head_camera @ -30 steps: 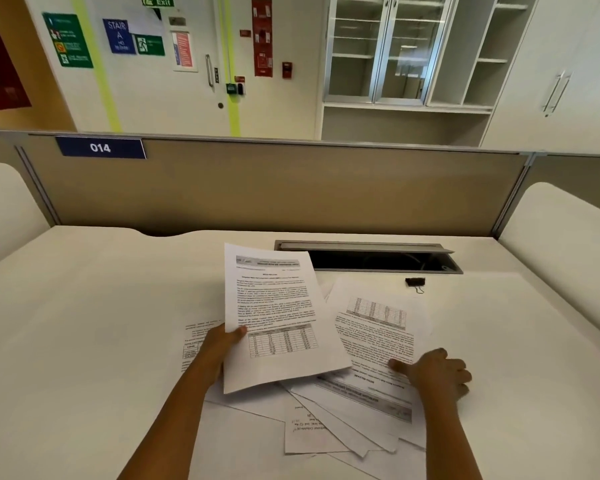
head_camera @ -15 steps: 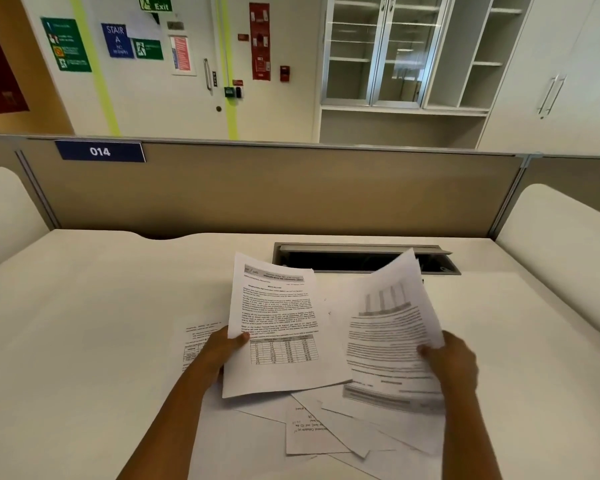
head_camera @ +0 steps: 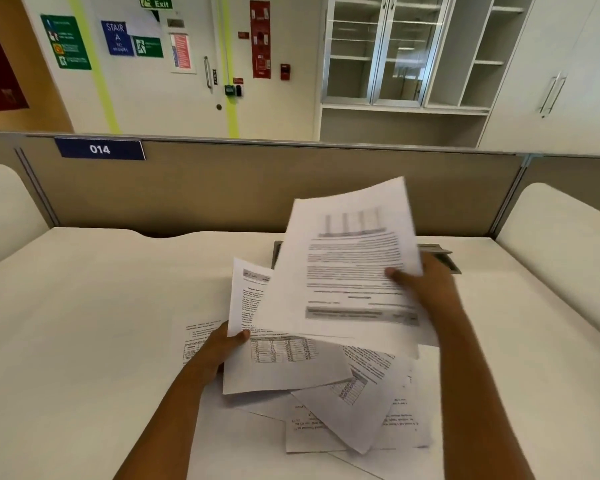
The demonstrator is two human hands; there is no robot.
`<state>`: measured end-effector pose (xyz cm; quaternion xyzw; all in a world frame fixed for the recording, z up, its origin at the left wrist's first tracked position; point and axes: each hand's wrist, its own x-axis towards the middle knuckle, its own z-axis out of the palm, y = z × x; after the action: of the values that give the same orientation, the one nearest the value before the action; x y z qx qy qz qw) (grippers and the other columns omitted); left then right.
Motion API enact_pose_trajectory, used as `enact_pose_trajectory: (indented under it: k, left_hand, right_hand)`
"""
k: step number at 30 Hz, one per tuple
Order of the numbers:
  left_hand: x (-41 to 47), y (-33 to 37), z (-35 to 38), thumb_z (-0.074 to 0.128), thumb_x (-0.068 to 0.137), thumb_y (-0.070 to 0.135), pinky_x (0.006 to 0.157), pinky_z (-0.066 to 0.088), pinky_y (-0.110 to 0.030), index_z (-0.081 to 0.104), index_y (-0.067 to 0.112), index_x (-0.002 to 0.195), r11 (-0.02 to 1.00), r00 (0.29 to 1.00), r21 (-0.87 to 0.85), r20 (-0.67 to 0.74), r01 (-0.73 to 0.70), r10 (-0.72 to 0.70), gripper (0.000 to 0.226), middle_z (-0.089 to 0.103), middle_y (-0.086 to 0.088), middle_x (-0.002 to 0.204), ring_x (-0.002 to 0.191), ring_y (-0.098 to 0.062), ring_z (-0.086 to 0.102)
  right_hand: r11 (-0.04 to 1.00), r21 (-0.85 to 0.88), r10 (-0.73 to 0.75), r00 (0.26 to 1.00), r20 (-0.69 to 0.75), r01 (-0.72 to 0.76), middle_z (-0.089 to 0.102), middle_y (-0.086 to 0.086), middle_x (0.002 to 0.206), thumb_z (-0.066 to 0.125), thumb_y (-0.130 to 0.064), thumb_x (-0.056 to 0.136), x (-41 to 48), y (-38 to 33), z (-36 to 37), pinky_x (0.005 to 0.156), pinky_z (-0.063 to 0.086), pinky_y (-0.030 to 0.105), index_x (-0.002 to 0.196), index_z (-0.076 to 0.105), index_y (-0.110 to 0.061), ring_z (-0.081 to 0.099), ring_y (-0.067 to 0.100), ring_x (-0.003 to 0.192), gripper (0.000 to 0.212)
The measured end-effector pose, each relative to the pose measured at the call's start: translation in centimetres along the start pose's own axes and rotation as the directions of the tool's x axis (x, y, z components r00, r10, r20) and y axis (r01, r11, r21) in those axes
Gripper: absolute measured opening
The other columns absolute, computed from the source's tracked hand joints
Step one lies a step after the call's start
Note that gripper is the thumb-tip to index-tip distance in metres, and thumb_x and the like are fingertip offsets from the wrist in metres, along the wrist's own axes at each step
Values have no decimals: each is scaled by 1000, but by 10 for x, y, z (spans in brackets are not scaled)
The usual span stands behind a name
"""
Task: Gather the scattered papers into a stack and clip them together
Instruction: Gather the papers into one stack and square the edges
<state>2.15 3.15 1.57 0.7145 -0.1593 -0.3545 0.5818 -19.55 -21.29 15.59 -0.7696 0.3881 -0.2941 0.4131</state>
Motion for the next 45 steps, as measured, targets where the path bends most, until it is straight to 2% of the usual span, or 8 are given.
enact_pose_trajectory:
  k: [6,10,15,20,26,33,38,45]
  left_hand:
    - [-4,14,9,37,98,40,78,50,-33,54,3,124,996,992,-76,-111,45,-53,48,66,-16,105,91,-25,62]
    - [7,13,7,19,94,58,98,44,-43,49,5,131,973,974,-151,-118,173,-192,72,58,-23,127,116,-38,56]
    - [12,0,4,44,96,39,103,44,-49,48,10,132,990,988,-86,-97,116,-124,45,57,-12,131,117,-34,57]
    - [7,0,6,48,97,19,103,42,-51,43,9,138,997,989,-3,-128,79,-79,43,53,-16,136,120,-35,54]
    - [9,-2,9,46,98,18,102,43,-48,41,9,139,998,989,13,-134,60,-57,42,52,-16,137,121,-35,53]
    - [11,-3,10,44,98,17,103,43,-48,40,8,139,999,990,23,-140,30,-27,42,51,-17,138,122,-35,52]
    - [12,-4,11,45,98,17,104,42,-50,40,8,139,999,989,30,-149,25,-20,42,51,-17,138,122,-36,52]
    - [11,-4,11,47,97,17,103,42,-48,38,8,140,999,984,36,-176,18,-11,45,49,-16,139,123,-36,50]
  right_hand:
    - [994,4,108,962,250,-112,61,12,124,69,-23,81,5,43,90,98,47,47,126,48,-10,59,31,110,51]
    - [989,-68,147,937,315,-133,47,15,141,54,-15,92,1,48,119,108,36,43,140,33,-8,48,33,126,54]
    - [970,-216,183,924,337,-113,36,15,147,51,-18,94,-6,52,136,112,26,35,143,28,-4,34,29,136,56]
    - [928,-145,341,939,-37,-343,45,19,137,60,-27,87,-8,70,116,102,39,44,137,39,-5,44,35,124,59]
    - [692,-21,681,661,-314,-722,31,25,138,72,-34,76,-15,99,73,106,28,44,130,35,0,30,40,127,73]
    - [708,31,702,696,-151,-706,47,25,133,75,-28,75,-3,97,66,105,33,45,127,40,3,41,40,125,70]
    - [784,186,582,806,113,-592,65,20,112,74,1,71,-15,99,70,75,51,42,109,59,2,61,34,87,41]
    - [853,116,484,854,190,-510,64,18,112,69,12,69,-25,95,52,88,51,53,107,57,-6,61,38,99,44]
